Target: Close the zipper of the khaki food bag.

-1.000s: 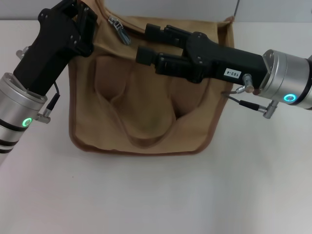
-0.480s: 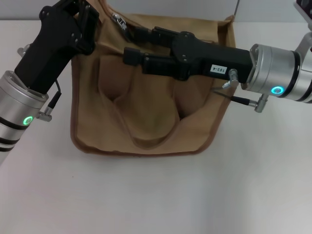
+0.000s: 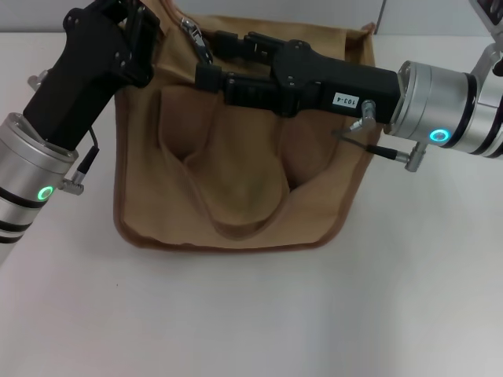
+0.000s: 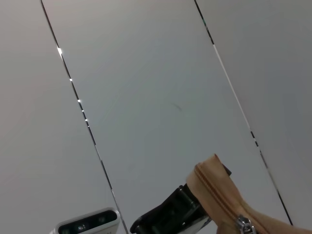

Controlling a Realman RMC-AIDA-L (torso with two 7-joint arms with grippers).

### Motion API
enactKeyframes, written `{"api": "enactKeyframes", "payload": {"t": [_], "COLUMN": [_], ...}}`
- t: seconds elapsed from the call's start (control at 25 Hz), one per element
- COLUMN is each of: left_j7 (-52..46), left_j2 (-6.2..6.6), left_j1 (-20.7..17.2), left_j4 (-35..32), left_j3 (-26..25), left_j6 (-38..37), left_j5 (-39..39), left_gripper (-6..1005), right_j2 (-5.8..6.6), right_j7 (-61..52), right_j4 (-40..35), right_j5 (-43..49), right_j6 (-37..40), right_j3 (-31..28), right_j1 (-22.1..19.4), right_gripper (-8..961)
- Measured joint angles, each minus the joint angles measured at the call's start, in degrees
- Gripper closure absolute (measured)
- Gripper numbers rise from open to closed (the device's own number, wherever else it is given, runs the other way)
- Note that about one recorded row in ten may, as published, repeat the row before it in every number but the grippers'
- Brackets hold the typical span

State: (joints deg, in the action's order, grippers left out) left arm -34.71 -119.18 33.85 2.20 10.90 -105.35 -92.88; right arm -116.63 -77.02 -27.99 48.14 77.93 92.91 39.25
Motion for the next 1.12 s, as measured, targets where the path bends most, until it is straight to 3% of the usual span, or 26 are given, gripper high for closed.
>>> {"api": "enactKeyframes", "payload": {"t": [0.24,1.12], "left_j7": [0.0,0.0], "left_j2": [0.00,0.00], "left_j1": [0.1,0.1], "left_j4": [0.0,0.0], "left_j3": [0.0,-0.3], "left_j6": [0.2,0.3], "left_j5": [0.1,0.3], "left_gripper": [947,942], "right_j2": [-0.62,-1.04], "right_j7": [0.3,-3.6], "right_j4": [-0.9,-1.0], "right_j5": [0.0,2.9], "right_j6": [0.1,0.5], "right_j3": [0.3,0.3], "right_j1": [0.1,0.8], "right_gripper": [119,120]}}
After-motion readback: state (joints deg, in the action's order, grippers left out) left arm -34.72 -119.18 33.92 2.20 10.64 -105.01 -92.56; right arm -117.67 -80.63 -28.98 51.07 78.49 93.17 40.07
